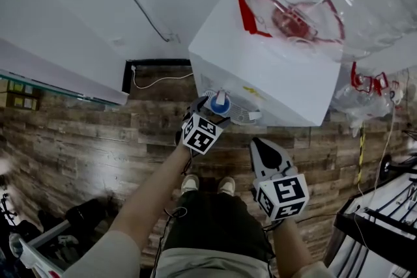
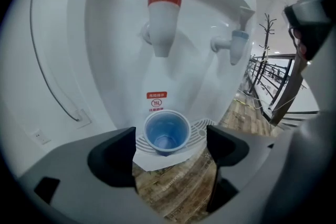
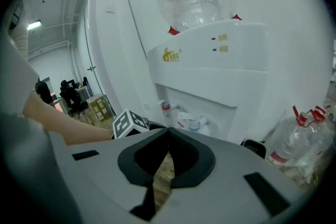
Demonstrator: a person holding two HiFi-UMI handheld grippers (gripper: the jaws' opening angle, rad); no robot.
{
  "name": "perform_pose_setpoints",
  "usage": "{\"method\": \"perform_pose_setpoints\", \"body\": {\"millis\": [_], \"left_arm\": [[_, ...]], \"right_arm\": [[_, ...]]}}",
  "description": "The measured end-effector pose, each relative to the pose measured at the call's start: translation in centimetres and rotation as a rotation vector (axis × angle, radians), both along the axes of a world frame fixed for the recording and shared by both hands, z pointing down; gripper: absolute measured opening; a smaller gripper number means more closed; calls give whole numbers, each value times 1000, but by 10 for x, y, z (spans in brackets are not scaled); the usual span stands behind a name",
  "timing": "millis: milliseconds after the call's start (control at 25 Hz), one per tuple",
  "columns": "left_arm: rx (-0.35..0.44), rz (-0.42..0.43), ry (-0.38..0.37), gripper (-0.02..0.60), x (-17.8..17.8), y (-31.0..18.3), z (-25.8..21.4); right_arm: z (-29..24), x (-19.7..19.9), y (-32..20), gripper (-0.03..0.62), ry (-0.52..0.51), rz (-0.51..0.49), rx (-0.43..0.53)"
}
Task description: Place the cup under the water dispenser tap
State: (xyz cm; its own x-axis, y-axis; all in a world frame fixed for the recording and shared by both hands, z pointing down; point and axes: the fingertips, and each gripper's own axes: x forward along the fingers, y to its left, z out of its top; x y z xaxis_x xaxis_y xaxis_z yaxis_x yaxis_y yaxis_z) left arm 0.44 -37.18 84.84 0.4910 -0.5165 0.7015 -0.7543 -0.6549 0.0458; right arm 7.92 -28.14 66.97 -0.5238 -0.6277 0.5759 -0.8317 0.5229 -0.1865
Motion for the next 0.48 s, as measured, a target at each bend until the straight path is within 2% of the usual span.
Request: {"method": "perform_pose_setpoints", "body": {"millis": [200, 480], "left_arm": [[-11, -17, 4, 425, -11, 19, -39], [0, -72, 18, 421, -39, 44, -126]], "right_arm": [[-30, 6, 3, 8, 8, 17, -3], [-98, 7, 11, 8, 14, 33, 20]]}}
